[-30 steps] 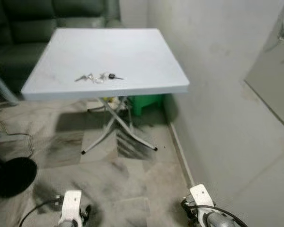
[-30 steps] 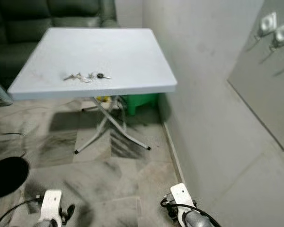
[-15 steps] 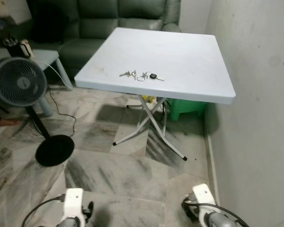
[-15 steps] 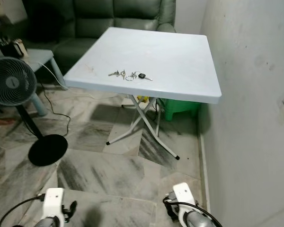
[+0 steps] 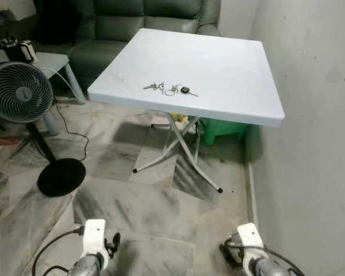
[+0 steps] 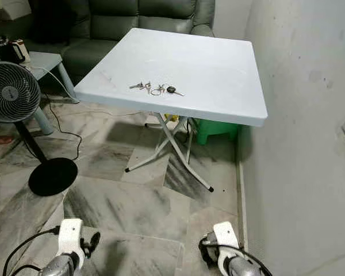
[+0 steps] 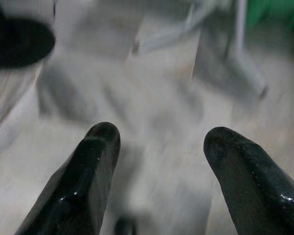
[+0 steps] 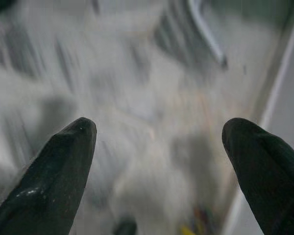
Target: Hang keys on a hook
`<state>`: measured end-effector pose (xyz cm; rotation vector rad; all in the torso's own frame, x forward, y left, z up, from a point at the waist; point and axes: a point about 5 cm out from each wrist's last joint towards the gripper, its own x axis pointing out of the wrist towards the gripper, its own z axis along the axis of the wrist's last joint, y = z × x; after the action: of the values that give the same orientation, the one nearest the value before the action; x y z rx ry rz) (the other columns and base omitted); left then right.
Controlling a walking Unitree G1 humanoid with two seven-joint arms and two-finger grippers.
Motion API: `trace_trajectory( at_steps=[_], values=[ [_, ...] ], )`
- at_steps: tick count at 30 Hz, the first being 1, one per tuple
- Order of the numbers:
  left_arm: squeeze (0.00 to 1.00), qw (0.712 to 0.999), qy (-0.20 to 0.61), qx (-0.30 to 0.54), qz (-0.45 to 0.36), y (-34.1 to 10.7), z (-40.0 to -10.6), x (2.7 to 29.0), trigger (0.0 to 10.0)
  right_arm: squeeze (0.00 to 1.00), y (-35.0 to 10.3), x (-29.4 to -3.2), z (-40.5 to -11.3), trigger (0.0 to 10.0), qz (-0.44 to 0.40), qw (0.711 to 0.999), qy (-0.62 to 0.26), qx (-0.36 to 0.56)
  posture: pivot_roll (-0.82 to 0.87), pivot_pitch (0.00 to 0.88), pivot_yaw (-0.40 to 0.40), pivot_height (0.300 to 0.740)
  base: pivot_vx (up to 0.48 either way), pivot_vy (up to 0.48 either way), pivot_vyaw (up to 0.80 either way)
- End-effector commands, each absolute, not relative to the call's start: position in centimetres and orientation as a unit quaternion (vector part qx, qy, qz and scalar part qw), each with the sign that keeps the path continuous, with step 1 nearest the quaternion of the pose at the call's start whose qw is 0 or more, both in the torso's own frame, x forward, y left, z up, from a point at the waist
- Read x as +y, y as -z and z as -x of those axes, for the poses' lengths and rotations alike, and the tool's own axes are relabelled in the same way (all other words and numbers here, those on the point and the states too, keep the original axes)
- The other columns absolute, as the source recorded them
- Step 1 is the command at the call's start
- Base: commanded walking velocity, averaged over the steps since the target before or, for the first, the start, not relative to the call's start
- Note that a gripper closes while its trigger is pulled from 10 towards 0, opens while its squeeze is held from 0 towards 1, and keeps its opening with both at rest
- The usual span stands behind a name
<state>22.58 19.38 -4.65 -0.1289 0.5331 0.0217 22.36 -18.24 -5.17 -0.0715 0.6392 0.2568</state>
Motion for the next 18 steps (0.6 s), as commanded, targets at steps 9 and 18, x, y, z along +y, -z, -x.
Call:
trace_trajectory(
  at_steps=[9, 18],
  values=[
    [0.0, 0.99, -0.001, 0.103, 0.094, 0.6, -25.2, 19.5, 10.0, 0.0, 1.8, -16.6, -25.6, 10.0, -0.01, 0.97, -0.158, 0.184, -0.06, 0.0, -0.009, 0.74, 0.0, 0.0, 0.0],
    [0.0, 0.996, 0.008, 0.0, 0.094, -3.5, -26.5, 19.9, 10.0, 0.0, -2.6, -15.3, -28.5, 10.0, -0.038, 0.984, -0.167, 0.05, -0.06, 0.0, -0.003, 0.74, 0.0, 0.0, 0.0]
  ],
)
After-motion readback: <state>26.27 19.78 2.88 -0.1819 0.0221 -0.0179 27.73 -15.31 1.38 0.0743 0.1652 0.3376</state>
